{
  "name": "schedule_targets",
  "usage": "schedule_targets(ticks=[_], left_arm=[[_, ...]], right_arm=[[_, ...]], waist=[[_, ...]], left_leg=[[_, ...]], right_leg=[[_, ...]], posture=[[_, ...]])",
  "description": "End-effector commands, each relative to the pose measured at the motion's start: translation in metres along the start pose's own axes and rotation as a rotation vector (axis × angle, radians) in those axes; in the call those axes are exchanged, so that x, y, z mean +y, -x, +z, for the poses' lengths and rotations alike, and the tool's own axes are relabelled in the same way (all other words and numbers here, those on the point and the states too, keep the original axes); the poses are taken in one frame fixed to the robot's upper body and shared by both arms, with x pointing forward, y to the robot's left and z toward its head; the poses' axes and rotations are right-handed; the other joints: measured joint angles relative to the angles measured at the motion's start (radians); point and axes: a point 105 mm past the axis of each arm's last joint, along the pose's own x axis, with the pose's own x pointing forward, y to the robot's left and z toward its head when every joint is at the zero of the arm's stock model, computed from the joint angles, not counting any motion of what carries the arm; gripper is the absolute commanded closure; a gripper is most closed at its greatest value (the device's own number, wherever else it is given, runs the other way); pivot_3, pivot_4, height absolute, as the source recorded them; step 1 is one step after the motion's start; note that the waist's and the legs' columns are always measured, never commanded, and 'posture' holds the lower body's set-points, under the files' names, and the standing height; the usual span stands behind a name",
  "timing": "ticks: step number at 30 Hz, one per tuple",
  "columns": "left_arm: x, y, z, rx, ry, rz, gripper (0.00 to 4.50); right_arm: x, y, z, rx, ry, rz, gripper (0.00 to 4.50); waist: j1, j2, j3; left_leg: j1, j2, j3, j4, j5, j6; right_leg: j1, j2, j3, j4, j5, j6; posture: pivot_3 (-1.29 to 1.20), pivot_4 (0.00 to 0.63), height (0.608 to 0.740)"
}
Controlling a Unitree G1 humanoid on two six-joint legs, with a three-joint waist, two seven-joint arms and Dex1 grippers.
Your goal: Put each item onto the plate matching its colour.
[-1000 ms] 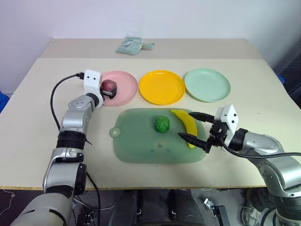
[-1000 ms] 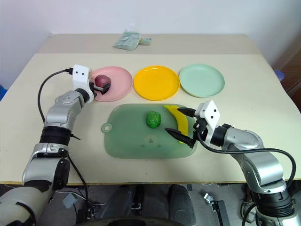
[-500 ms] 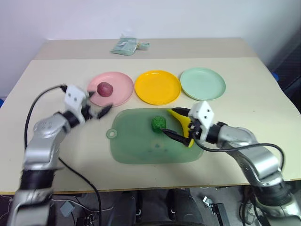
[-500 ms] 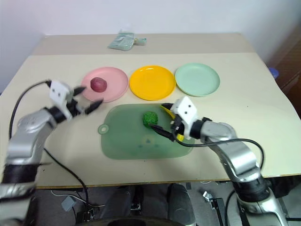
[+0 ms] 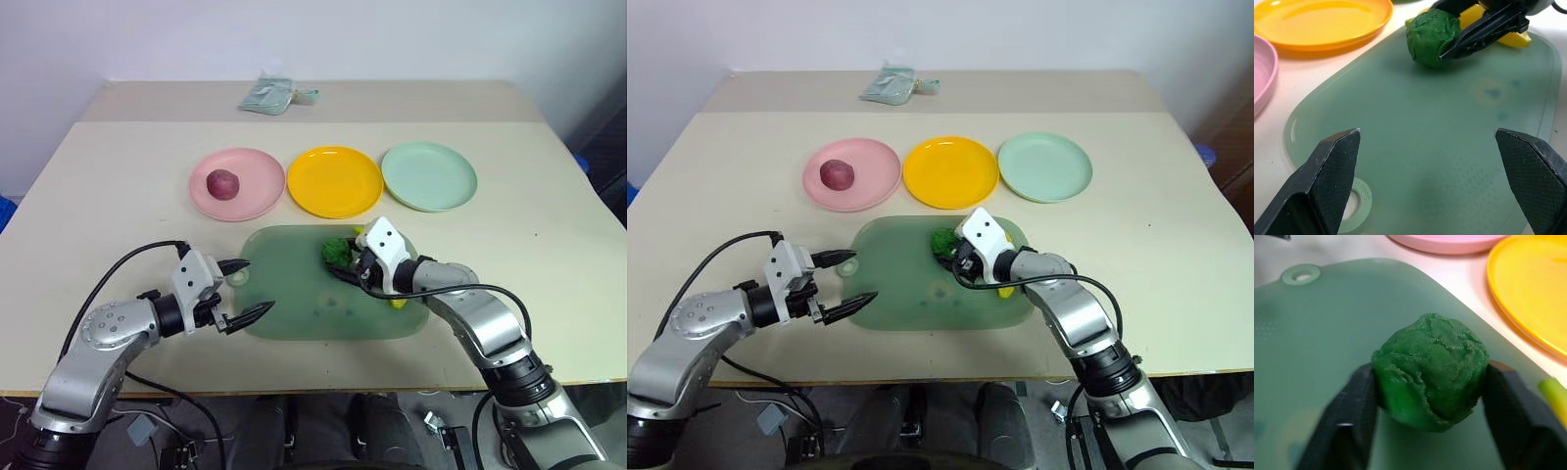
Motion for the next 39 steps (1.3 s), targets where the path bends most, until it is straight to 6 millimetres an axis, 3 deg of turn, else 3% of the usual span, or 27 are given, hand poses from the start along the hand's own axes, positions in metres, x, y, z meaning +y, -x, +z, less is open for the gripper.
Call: schedule_targets(ticks=[1, 3, 5, 7, 9, 16, 18, 21, 25, 28, 32, 34, 39], left_arm=[[-0.003, 0.0, 0.015, -0.077, -0.035, 0.018, 0.0], [-0.005, -0.002, 0.017, -0.1, -0.025, 0.018, 0.0], [-0.008, -0.004, 0.018, -0.114, -0.018, 0.013, 0.0], [-0.011, -0.006, 0.018, -0.125, -0.012, 0.007, 0.0], [-0.013, -0.008, 0.019, -0.134, -0.01, 0.006, 0.0], [-0.018, -0.011, 0.021, -0.152, -0.003, 0.0, 0.0], [-0.02, -0.011, 0.022, -0.154, -0.003, 0.0, 0.0], [-0.022, -0.01, 0.023, -0.155, -0.001, 0.005, 0.0], [-0.024, -0.01, 0.023, -0.152, 0.001, 0.012, 0.0], [-0.02, -0.011, 0.023, -0.149, -0.001, 0.021, 0.0], [-0.016, -0.011, 0.024, -0.145, -0.008, 0.015, 0.0], [-0.015, -0.013, 0.025, -0.144, -0.011, 0.011, 0.0], [-0.015, -0.016, 0.027, -0.149, -0.009, -0.007, 0.0]], right_arm=[[-0.006, 0.011, 0.043, -0.188, 0.051, -0.017, 2.37], [-0.022, 0.016, 0.056, -0.253, 0.022, -0.093, 2.37], [-0.059, 0.018, 0.059, -0.261, 0.003, -0.293, 2.37], [-0.115, 0.028, 0.043, -0.151, 0.007, -0.622, 2.37], [-0.147, 0.038, 0.027, -0.063, -0.01, -0.789, 2.37], [-0.182, 0.027, 0.012, -0.057, -0.162, -0.87, 2.37], [-0.186, 0.027, 0.014, -0.09, -0.197, -0.866, 1.36], [-0.184, 0.027, 0.029, -0.157, -0.156, -0.827, 0.04], [-0.168, 0.035, 0.045, -0.22, -0.009, -0.699, 0.04], [-0.13, 0.041, 0.053, -0.273, 0.02, -0.433, 0.04], [-0.067, 0.056, 0.024, -0.103, 0.061, -0.086, 0.04], [-0.055, 0.059, 0.009, -0.048, -0.002, -0.07, 0.04], [-0.049, 0.055, -0.02, 0.102, -0.094, -0.169, 0.04]], waist=[[0.0, 0.0, 0.0], [-0.001, 0.0, 0.0], [-0.003, 0.0, 0.0], [-0.004, 0.0, 0.0], [0.002, 0.0, 0.0], [-0.028, 0.002, 0.0], [-0.031, 0.002, 0.0], [-0.031, 0.003, 0.0], [-0.022, 0.003, 0.0], [-0.015, 0.003, 0.0], [-0.011, 0.003, 0.0], [-0.01, 0.002, 0.0], [-0.013, 0.003, 0.0]], left_leg=[[0.0, 0.0, 0.0, 0.0, 0.0, 0.0], [0.0, 0.0, 0.0, 0.0, 0.0, 0.0], [0.0, 0.0, 0.0, 0.0, 0.0, 0.0], [0.0, 0.0, 0.0, 0.0, 0.0, 0.0], [0.0, 0.0, 0.0, 0.0, 0.0, 0.0], [0.0, 0.0, 0.002, -0.005, 0.001, -0.002], [0.0, 0.0, 0.002, -0.006, 0.002, -0.002], [0.0, 0.0, 0.002, -0.007, 0.002, -0.002], [0.0, 0.0, 0.002, -0.006, 0.002, -0.002], [0.0, 0.0, 0.001, -0.006, 0.001, -0.001], [0.0, 0.0, 0.001, -0.006, 0.001, -0.001], [0.001, 0.0, 0.001, -0.006, 0.001, -0.001], [0.001, 0.001, 0.001, -0.005, 0.001, -0.001]], right_leg=[[0.0, 0.0, 0.0, 0.0, 0.0, 0.0], [0.0, 0.0, 0.0, 0.0, 0.0, 0.0], [0.0, 0.0, 0.0, 0.0, 0.0, 0.0], [0.0, 0.0, 0.0, 0.001, 0.0, 0.0], [0.0, 0.0, 0.0, 0.002, 0.0, 0.0], [-0.001, 0.001, 0.0, 0.001, 0.0, 0.0], [-0.002, 0.002, 0.0, 0.001, 0.0, 0.0], [-0.002, 0.002, 0.0, 0.001, 0.0, 0.0], [-0.001, 0.002, 0.001, 0.001, 0.0, 0.0], [-0.001, 0.001, 0.001, 0.0, 0.0, 0.0], [0.0, 0.001, 0.0, -0.002, 0.0, 0.0], [0.0, 0.001, 0.001, -0.003, 0.0, 0.0], [0.0, 0.0, 0.001, -0.001, 0.0, 0.0]], posture=[[0.0, 0.15, 0.74], [0.0, 0.15, 0.74], [0.0, 0.15, 0.74], [0.0, 0.15, 0.74], [0.0, 0.15, 0.74], [0.0, 0.15, 0.74], [0.0, 0.15, 0.74], [0.0, 0.15, 0.74], [0.0, 0.15, 0.74], [0.0, 0.15, 0.74], [0.0, 0.15, 0.74], [0.0, 0.15, 0.74], [0.0, 0.15, 0.74]])
